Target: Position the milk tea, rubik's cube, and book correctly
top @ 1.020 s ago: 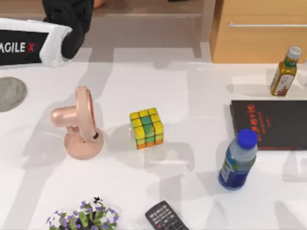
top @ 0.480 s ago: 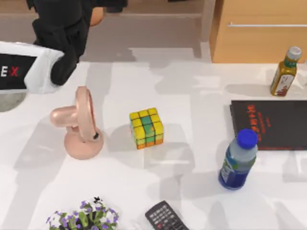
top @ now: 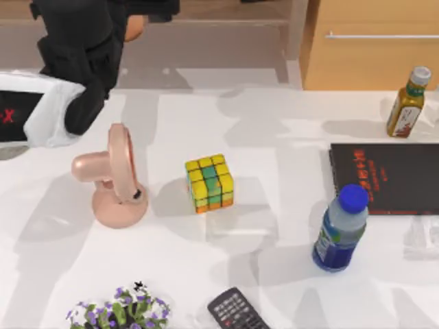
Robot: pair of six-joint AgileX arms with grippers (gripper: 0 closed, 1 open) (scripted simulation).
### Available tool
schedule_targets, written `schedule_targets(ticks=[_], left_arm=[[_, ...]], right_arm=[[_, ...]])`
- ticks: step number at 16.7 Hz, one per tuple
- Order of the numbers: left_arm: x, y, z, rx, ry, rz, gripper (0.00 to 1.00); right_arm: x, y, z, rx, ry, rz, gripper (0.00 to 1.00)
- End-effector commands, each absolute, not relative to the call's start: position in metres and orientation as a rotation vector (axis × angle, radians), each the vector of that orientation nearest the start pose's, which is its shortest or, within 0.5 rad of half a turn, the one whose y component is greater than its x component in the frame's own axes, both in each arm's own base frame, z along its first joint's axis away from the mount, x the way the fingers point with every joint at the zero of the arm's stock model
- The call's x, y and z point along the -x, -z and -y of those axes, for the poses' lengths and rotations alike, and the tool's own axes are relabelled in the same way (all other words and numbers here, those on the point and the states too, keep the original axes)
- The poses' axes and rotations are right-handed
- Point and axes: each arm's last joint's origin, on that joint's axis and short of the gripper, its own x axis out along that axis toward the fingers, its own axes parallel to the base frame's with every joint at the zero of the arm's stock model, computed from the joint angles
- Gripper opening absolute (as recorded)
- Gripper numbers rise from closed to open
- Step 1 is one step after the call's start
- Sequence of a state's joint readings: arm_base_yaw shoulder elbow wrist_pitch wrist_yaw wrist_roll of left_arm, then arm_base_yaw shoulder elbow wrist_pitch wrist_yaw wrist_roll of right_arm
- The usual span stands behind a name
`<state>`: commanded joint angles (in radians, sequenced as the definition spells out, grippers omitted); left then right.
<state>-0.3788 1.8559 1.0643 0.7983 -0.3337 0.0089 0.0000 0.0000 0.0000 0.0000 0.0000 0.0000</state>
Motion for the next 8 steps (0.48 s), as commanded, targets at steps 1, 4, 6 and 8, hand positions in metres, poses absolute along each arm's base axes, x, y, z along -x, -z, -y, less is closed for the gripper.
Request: schedule_targets(ticks=[1,4,6,8], left_arm=[[-0.386,-0.222,0.137,0.011,0.025,0.011,0.0],[-0.376,-0.227,0.117,0.035,0.02,0.078,0.0],[-0.368,-0.223,0.094,0.049,0.019,0.134,0.0],[-0.362,-0.212,0.066,0.049,0.024,0.17,0.0]], right_arm=[[-0.106,-0.16,0.001,0.0,0.0,0.0,1.0],[-0.106,-0.16,0.001,0.0,0.0,0.0,1.0],[-0.106,-0.16,0.001,0.0,0.0,0.0,1.0],[-0.106,-0.16,0.001,0.0,0.0,0.0,1.0]])
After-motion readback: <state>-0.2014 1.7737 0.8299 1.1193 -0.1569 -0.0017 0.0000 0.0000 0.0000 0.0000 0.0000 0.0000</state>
